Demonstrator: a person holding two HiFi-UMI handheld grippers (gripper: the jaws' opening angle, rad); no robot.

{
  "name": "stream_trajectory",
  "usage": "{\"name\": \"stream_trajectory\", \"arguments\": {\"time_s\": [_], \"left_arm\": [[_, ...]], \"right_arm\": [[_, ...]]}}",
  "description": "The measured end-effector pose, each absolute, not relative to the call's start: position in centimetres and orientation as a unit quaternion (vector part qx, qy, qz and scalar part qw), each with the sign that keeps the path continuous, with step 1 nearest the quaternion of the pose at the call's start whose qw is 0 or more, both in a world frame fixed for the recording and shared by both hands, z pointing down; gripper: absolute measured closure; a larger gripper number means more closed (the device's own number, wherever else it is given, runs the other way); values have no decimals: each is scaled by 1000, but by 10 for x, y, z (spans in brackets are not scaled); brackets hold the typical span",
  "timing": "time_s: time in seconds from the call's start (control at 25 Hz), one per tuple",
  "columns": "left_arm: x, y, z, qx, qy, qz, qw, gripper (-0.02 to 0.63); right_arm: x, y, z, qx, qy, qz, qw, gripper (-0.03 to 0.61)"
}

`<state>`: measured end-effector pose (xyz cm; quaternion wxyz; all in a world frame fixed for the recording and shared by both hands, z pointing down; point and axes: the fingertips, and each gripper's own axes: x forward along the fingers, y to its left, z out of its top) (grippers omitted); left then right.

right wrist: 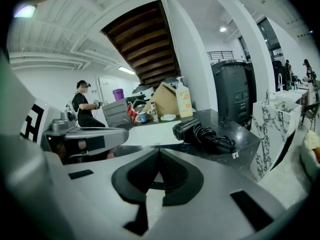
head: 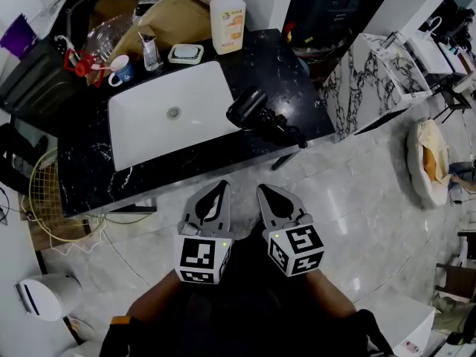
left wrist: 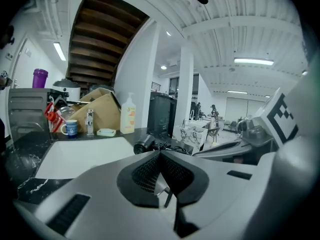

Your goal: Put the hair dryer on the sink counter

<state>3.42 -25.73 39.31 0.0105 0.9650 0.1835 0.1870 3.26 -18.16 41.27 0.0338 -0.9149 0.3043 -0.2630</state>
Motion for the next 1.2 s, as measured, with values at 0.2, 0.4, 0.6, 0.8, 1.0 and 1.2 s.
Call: {"name": "stream_trajectory", "arguments": {"time_s": [0.2,0.4,0.6,0.8,1.0,1.2], "left_arm": [[36,-256,394,965,180,189,11,606],[36,-255,393,965,185,186,10,606],[35,-258,390,965,188,183,9,606],[32,-265,389,966,185,180,10,606],[30,-274,387,968,176,176,14,606],[28,-277,385,969,175,173,14,606]], "right_arm": [[34,-180,412,-914,311,-259,29,565],[33,-177,415,-915,304,-264,36,565],[33,-179,412,-917,299,-260,39,565],[31,-185,410,-918,300,-258,39,565],[29,-192,409,-917,306,-255,36,565],[28,-197,407,-917,308,-252,34,565]]}}
